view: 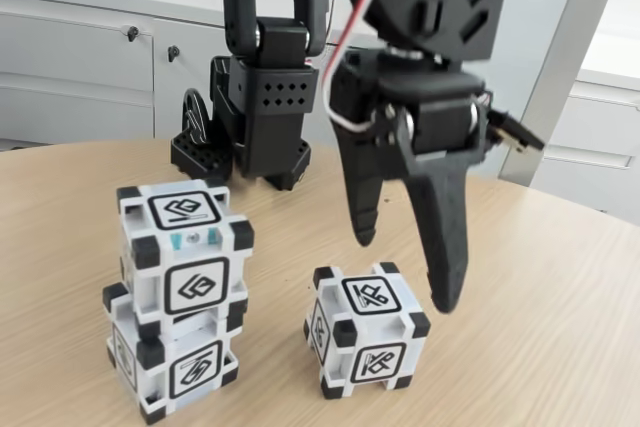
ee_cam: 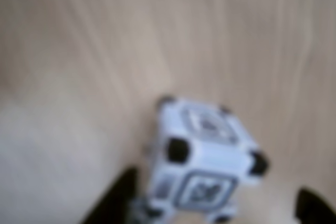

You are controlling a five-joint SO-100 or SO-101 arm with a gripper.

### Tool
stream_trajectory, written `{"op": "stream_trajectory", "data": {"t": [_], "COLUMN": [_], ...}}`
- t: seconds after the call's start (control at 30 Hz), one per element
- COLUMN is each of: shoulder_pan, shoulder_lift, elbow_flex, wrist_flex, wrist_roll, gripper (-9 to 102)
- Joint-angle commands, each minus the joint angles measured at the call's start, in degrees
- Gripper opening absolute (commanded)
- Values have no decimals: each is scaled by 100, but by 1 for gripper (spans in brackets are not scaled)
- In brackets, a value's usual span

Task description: Stack cubes from left to right.

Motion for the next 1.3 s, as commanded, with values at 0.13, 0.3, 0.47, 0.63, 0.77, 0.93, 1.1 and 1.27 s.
{"op": "stream_trajectory", "data": {"t": [0.13, 0.3, 0.47, 0.63, 0.77, 0.93, 1.1, 1.27], "shoulder_pan": [105, 466, 677, 703, 703, 703, 703, 703], "shoulder_lift": [-475, -677, -677, -896, -1239, -1380, -1380, -1336], "elbow_flex": [-44, -35, -35, -35, -44, -105, -79, -114], "wrist_flex": [-598, -624, -624, -633, -633, -633, -633, -589], "wrist_roll": [-79, -44, -123, -246, -316, -325, -325, -299], "gripper": [31, 30, 29, 29, 29, 28, 23, 18]}}
